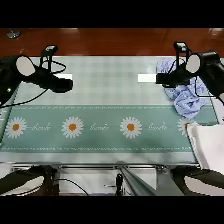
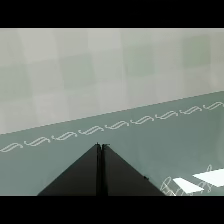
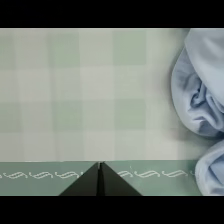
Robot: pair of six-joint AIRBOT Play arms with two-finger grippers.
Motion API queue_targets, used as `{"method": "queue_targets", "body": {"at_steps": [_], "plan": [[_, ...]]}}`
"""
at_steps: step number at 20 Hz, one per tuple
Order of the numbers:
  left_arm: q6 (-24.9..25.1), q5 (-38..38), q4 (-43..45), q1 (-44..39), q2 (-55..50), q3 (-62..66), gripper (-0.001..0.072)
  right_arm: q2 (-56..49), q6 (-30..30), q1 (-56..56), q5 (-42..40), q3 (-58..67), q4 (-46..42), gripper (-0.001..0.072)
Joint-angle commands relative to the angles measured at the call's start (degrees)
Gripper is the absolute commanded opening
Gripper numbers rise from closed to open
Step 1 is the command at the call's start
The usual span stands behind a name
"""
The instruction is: Fold the shirts.
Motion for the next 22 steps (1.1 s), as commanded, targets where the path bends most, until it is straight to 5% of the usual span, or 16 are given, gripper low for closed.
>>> {"method": "queue_targets", "body": {"at_steps": [1,14,17,22], "plan": [[0.0,0.0,0.0,0.0,0.0,0.0,0.0020,0.0,0.0,0.1,0.0,0.0,0.0,0.0022],[0.0,0.0,0.0,0.0,0.0,0.0,0.0020,0.0,0.2,0.1,-0.5,0.0,0.2,0.0022],[0.0,0.2,0.0,0.0,0.0,0.0,0.0020,0.0,0.2,0.1,-5.6,0.0,0.1,0.0022],[0.0,12.5,-0.1,0.0,-0.2,0.0,0.0025,0.0,0.4,-0.2,-17.2,0.0,0.0,0.0023]]}}
